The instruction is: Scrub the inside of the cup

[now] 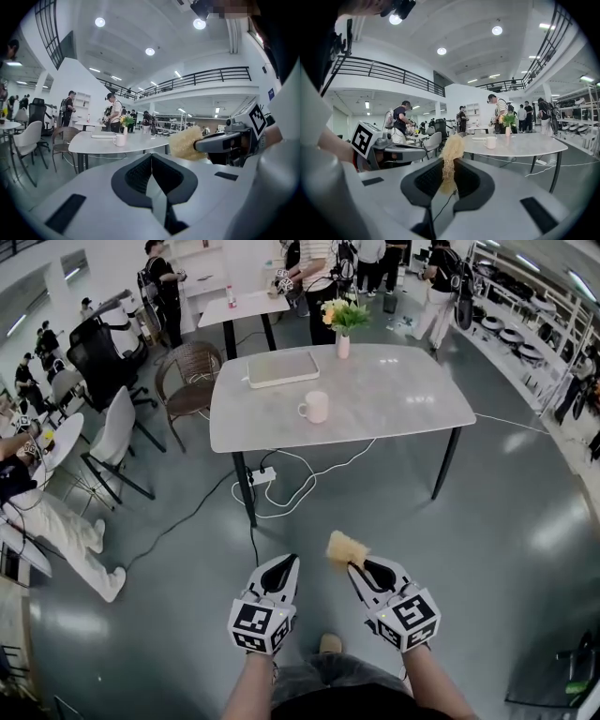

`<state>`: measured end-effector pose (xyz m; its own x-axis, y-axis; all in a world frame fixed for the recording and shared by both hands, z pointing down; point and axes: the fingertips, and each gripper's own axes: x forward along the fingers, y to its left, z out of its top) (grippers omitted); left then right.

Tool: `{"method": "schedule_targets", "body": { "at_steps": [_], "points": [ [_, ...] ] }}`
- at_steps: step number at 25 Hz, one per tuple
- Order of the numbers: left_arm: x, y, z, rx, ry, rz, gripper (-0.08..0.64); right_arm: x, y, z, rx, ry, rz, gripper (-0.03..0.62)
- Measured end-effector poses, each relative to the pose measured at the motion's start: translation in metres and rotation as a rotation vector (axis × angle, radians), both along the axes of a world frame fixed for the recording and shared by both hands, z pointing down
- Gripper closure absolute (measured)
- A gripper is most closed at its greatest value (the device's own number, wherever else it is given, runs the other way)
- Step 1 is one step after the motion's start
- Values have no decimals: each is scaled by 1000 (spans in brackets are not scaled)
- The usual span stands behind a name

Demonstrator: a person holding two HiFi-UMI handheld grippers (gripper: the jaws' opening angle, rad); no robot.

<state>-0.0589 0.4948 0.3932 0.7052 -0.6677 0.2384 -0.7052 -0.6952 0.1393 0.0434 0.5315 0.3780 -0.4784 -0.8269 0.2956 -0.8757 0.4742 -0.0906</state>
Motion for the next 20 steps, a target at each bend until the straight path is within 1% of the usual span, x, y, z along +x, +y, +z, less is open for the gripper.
{"method": "schedule_targets", "body": {
  "at_steps": [5, 11, 14, 17, 20],
  "points": [
    [-1, -18, 13, -20, -10, -23, 546, 5, -24, 10, -15, -14, -12, 532],
    [-1, -51, 27, -44, 1, -43, 546, 7, -57, 22, -37, -21, -22, 532],
    [12, -79, 30, -45, 6, -16, 546, 14, -82, 24, -38, -14, -11, 532],
    [28, -119, 23, -26, 1, 33, 546, 20, -120, 21, -42, -11, 5, 532],
    [37, -159, 15, -17, 4, 74, 546, 19, -158, 14, -40, -8, 15, 532]
  ]
}}
